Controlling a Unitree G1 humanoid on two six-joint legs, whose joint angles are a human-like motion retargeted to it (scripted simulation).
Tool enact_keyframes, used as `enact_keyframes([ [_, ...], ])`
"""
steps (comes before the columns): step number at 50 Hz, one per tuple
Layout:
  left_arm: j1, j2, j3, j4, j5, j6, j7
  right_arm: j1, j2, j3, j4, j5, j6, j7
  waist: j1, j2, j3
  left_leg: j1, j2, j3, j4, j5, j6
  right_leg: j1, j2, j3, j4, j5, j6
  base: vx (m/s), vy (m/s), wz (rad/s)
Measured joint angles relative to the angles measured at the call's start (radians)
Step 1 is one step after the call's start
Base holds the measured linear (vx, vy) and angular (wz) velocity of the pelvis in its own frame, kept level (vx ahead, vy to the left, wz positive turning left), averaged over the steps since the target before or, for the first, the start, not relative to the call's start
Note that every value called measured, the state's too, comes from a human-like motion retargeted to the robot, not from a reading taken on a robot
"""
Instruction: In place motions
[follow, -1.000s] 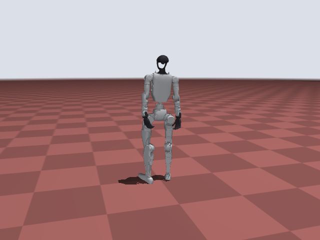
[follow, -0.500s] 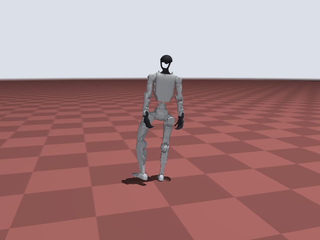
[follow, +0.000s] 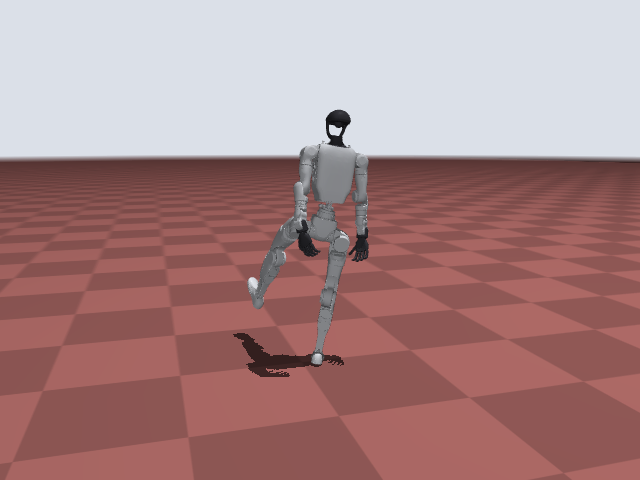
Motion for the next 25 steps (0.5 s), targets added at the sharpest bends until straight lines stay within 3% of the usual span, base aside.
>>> enact_keyframes([
  [10,0.029,0.029,0.007,0.013,0.020,0.009,0.020,0.035,0.002,-0.043,0.020,0.043,0.003,0.006,-0.148,0.084,-0.116,0.289,-0.036,0.029,0.016,0.017,-0.081,0.011,0.057,-0.090,-0.023,-0.017,0.020,0.11,0.05,0.41],
  [16,0.006,0.043,0.001,-0.040,0.000,-0.001,0.035,0.075,-0.014,-0.083,0.076,0.058,0.022,-0.020,-0.234,0.085,-0.206,0.515,-0.079,0.068,0.027,0.052,-0.117,-0.001,0.045,-0.147,-0.042,-0.024,0.036,0.10,0.10,0.74],
  [20,-0.051,0.056,-0.019,-0.087,-0.007,0.004,0.025,0.074,-0.030,-0.121,0.122,0.060,0.030,-0.047,-0.287,0.110,-0.251,0.607,-0.095,0.008,0.028,0.075,-0.138,-0.019,0.059,-0.202,-0.042,-0.038,0.044,0.08,0.10,0.89],
  [23,-0.069,0.053,-0.043,-0.129,0.001,-0.008,0.019,0.085,-0.039,-0.130,0.143,0.064,0.034,-0.057,-0.297,0.149,-0.280,0.725,-0.093,0.076,-0.137,0.032,-0.255,-0.027,0.101,-0.224,-0.043,-0.046,0.049,0.10,0.22,0.40],
  [25,-0.081,0.046,-0.059,-0.151,0.010,-0.011,0.010,0.081,-0.048,-0.136,0.157,0.059,0.039,-0.063,-0.303,0.174,-0.290,0.774,-0.110,0.113,-0.246,0.009,-0.242,-0.024,0.124,-0.230,-0.045,-0.050,0.052,0.07,0.18,0.26],
])
